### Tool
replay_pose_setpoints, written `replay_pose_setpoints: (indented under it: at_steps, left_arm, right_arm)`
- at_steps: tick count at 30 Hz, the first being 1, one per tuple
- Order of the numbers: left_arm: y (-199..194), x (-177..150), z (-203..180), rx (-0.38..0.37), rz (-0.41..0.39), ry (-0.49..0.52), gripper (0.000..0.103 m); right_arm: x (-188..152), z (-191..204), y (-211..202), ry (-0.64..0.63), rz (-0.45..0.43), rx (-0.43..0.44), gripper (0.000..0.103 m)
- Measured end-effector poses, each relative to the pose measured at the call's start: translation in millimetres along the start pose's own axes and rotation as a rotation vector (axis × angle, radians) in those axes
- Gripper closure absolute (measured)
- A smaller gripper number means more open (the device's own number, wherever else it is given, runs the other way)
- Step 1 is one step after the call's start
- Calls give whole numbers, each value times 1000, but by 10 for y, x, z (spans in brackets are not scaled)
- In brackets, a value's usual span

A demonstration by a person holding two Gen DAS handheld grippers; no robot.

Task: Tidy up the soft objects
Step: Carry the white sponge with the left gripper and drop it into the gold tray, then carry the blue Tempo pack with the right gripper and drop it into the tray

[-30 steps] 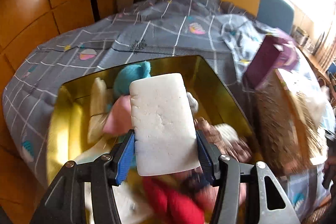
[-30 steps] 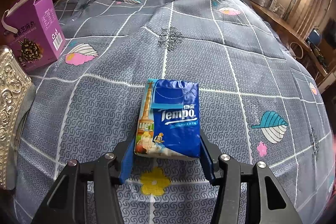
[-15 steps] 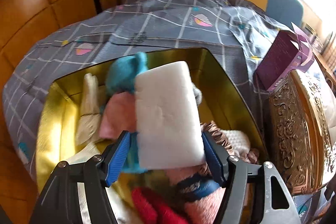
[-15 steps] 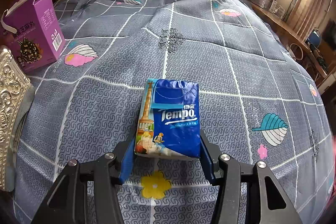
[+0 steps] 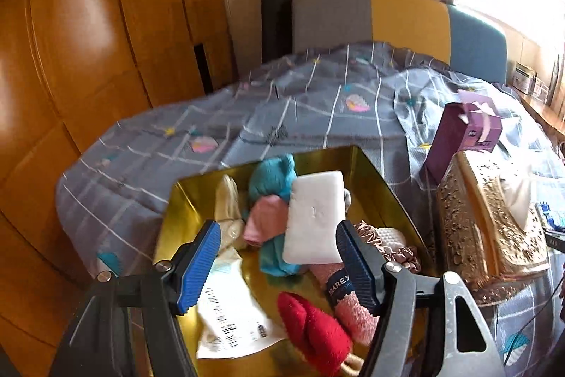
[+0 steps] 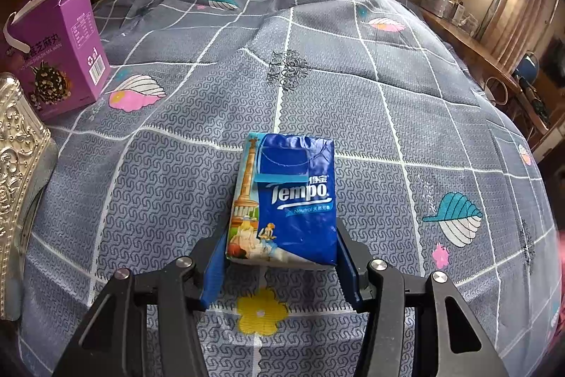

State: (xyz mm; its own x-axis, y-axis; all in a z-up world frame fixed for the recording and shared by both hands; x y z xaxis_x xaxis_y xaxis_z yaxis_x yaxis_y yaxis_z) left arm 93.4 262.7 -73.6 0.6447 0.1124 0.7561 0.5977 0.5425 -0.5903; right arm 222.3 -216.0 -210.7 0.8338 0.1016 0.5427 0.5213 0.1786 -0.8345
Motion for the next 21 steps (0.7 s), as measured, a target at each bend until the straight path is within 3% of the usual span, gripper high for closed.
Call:
replay_pose_setpoints:
  at_steps: [9,21]
  left_arm:
    - [-366,58,91,22,-86,43,34]
    - [-551,-15,89,9,-113,66,34]
  right_arm:
    - [-7,5,-13,-3,-8,-2,49]
    - [-6,2,-6,4,-8,1,49]
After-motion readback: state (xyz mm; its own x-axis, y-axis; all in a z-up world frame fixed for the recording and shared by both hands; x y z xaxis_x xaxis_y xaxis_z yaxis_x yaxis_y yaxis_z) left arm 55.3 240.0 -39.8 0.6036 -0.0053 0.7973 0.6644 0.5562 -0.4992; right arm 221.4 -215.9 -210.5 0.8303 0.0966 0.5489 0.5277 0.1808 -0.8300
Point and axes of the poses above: each gripper's, at about its wrist camera, not at the fingertips, and y roughly the way its jaws point, z to its left, x to its top, the point moved 9 cm from there along y, roughly the way its jaws point, and after that the axes turned 15 degrees about x, right-handed, at the moved point
